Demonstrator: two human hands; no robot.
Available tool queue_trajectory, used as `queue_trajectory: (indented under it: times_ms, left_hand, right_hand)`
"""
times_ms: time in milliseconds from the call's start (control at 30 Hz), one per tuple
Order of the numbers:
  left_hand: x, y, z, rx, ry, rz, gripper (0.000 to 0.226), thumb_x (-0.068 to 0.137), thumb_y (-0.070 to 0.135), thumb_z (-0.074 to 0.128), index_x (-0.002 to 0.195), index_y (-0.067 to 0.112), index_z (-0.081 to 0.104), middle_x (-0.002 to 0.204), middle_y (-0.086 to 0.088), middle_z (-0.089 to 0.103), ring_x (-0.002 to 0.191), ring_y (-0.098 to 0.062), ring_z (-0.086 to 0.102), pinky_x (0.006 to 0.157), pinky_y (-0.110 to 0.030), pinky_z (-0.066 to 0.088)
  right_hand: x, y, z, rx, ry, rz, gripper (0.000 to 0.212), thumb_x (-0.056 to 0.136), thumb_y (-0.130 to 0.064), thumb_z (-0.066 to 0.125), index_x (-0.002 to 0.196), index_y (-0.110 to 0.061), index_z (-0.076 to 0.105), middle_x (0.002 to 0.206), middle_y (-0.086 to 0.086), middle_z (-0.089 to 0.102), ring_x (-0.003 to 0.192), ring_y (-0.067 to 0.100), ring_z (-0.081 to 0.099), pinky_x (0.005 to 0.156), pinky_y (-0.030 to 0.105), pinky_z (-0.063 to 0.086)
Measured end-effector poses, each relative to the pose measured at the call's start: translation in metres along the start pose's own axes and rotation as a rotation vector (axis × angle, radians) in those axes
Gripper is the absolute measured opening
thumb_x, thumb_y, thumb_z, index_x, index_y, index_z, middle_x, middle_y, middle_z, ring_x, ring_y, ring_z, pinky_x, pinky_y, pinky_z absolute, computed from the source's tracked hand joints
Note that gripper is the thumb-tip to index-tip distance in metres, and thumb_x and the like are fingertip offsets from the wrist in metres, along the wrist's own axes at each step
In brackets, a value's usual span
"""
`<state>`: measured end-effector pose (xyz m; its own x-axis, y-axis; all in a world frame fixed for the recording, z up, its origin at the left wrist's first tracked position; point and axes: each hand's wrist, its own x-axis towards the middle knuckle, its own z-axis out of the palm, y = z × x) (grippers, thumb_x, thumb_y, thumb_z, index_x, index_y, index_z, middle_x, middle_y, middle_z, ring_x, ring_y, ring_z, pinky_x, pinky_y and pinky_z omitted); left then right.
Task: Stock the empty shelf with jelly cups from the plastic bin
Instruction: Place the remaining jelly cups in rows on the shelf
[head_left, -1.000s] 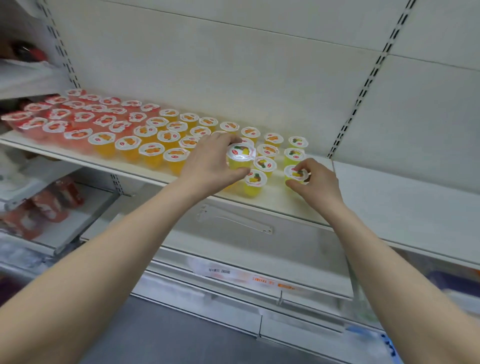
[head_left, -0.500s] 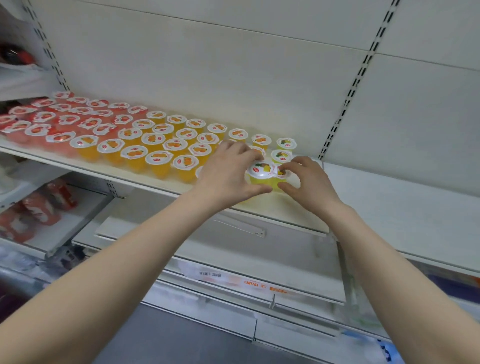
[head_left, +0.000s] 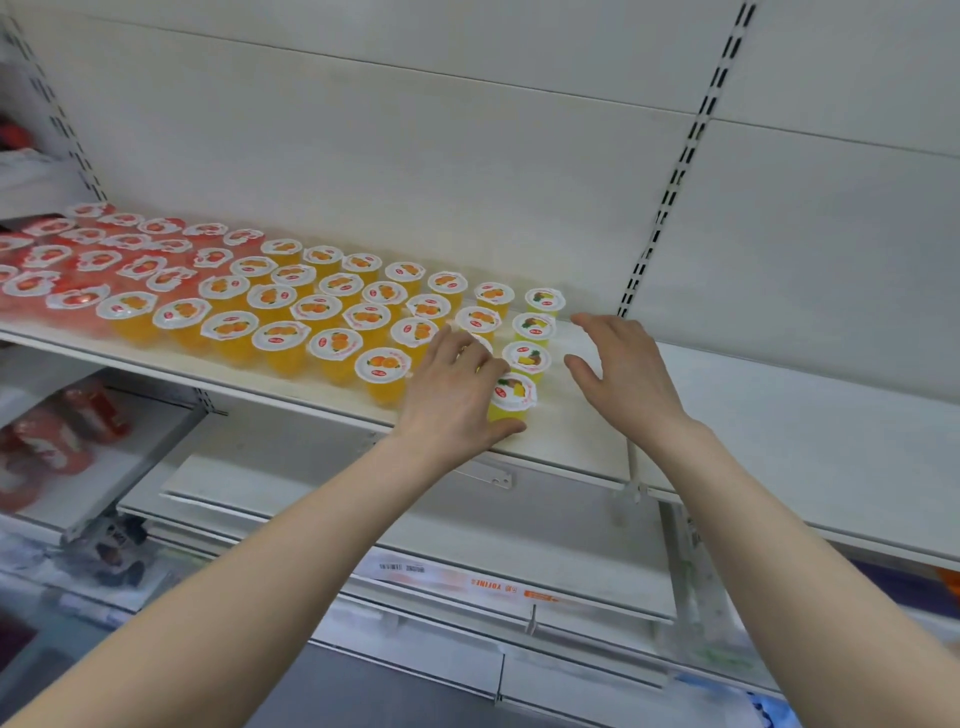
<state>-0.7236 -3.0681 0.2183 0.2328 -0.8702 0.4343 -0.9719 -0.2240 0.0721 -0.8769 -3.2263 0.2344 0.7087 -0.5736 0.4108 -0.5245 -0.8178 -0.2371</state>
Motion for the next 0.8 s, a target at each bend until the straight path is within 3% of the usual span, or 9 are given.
queue_trajectory:
  times_ms: [200, 333, 433, 533, 800]
  left_hand:
    - [-0.004, -0.004, 0.001, -0.015, -0.014, 0.028, 0.072, 0.068, 0.068, 0.067, 0.121, 0.018, 0.063, 0.117, -0.005, 0.061, 0.121, -0.031, 0.047, 0.113, -0.050, 0.026]
    - [-0.009, -0.017, -0.009, -0.058, 0.033, 0.045, 0.066, 0.077, 0.064, 0.062, 0.121, 0.015, 0.064, 0.117, -0.007, 0.061, 0.114, -0.031, 0.052, 0.098, -0.044, 0.041]
    - [-0.010, -0.034, -0.025, -0.058, 0.066, 0.000, 0.053, 0.087, 0.052, 0.059, 0.124, 0.014, 0.061, 0.124, -0.008, 0.060, 0.117, -0.031, 0.051, 0.094, -0.040, 0.044]
    - [-0.014, -0.058, -0.043, -0.048, 0.089, -0.046, 0.046, 0.092, 0.041, 0.057, 0.129, 0.014, 0.058, 0.128, -0.009, 0.057, 0.120, -0.031, 0.049, 0.095, -0.041, 0.043]
    - [-0.058, -0.149, -0.087, 0.040, 0.155, -0.159, 0.043, 0.094, 0.035, 0.057, 0.131, 0.014, 0.057, 0.125, -0.010, 0.058, 0.116, -0.032, 0.050, 0.094, -0.040, 0.040]
  right_hand:
    - [0.007, -0.008, -0.003, -0.042, 0.007, -0.029, 0.049, 0.095, -0.028, 0.057, 0.139, -0.010, 0.047, 0.131, 0.010, 0.056, 0.120, 0.032, 0.047, 0.101, 0.039, 0.034]
    - [0.014, -0.022, -0.007, -0.070, 0.009, -0.065, 0.049, 0.096, -0.028, 0.055, 0.140, -0.009, 0.046, 0.132, 0.011, 0.055, 0.120, 0.034, 0.046, 0.100, 0.043, 0.036]
    - [0.024, -0.038, -0.009, -0.095, 0.021, -0.105, 0.049, 0.097, -0.030, 0.053, 0.141, -0.009, 0.046, 0.133, 0.011, 0.055, 0.119, 0.034, 0.047, 0.100, 0.044, 0.038]
    - [0.033, -0.063, -0.006, -0.117, 0.021, -0.165, 0.048, 0.098, -0.030, 0.052, 0.140, -0.010, 0.047, 0.133, 0.012, 0.055, 0.120, 0.034, 0.046, 0.100, 0.043, 0.036]
    - [0.046, -0.160, 0.021, -0.110, 0.053, -0.344, 0.046, 0.093, -0.034, 0.052, 0.130, -0.008, 0.057, 0.124, 0.014, 0.061, 0.113, 0.037, 0.054, 0.092, 0.046, 0.044]
